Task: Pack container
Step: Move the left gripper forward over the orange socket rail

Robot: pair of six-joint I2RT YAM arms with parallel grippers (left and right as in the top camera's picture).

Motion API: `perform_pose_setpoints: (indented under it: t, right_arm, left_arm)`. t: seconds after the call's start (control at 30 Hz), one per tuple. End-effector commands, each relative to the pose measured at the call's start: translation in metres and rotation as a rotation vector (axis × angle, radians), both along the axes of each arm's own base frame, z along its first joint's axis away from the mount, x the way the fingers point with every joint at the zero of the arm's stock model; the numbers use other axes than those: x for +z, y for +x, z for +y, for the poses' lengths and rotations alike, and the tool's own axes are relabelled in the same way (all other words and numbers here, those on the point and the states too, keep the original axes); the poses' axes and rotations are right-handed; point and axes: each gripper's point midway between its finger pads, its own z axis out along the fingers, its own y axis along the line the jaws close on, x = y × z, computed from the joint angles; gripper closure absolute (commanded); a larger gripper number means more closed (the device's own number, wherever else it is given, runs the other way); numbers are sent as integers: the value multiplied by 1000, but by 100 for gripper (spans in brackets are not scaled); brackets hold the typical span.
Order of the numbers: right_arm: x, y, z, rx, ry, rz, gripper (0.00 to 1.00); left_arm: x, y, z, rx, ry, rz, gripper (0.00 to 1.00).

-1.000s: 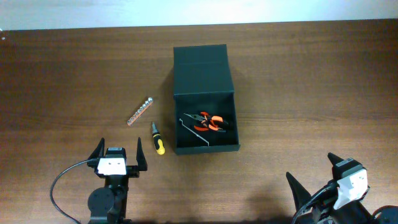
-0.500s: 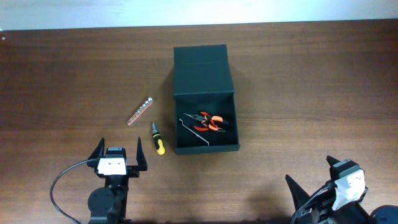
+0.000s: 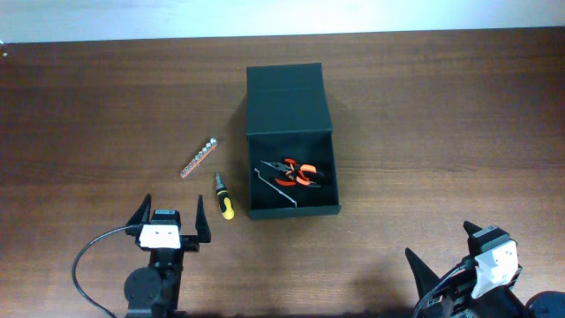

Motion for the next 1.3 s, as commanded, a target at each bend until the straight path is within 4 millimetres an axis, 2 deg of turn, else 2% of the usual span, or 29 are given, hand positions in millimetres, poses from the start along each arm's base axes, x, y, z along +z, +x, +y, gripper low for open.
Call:
perform_pose_setpoints:
  t: [0.0, 0.13, 0.3, 0.4, 0.6, 0.7, 0.83, 1.0, 1.17, 1.27]
  right_arm:
    - [-2, 1, -1, -13, 6, 7, 1]
    - [-2, 1, -1, -13, 6, 7, 1]
    - [-2, 1, -1, -13, 6, 7, 1]
    - [-2, 1, -1, -13, 6, 7, 1]
    - [-2, 1, -1, -13, 6, 7, 1]
    - [-2, 1, -1, -13, 6, 7, 1]
    - [-2, 1, -1, -13, 6, 7, 1]
    - [-2, 1, -1, -13, 6, 7, 1]
    - [-2, 1, -1, -13, 6, 7, 1]
    - [-2, 1, -1, -13, 6, 7, 1]
  left_arm:
    - [15, -3, -26, -149, -11, -64, 1]
    - [36, -3, -28, -164, -37, -118, 1]
    - [57, 3, -22, -123, -78, -94, 1]
    - [77, 10, -20, -112, -78, -79, 1]
    - [119, 39, -14, -67, -79, -38, 1]
    - [132, 59, -8, -25, -116, -6, 1]
    - [128, 86, 3, 58, -205, 79, 1]
    - [109, 116, 0, 67, -214, 212, 1]
    - [82, 135, -1, 85, -200, 389, 1]
    - [75, 146, -8, 57, -206, 456, 1]
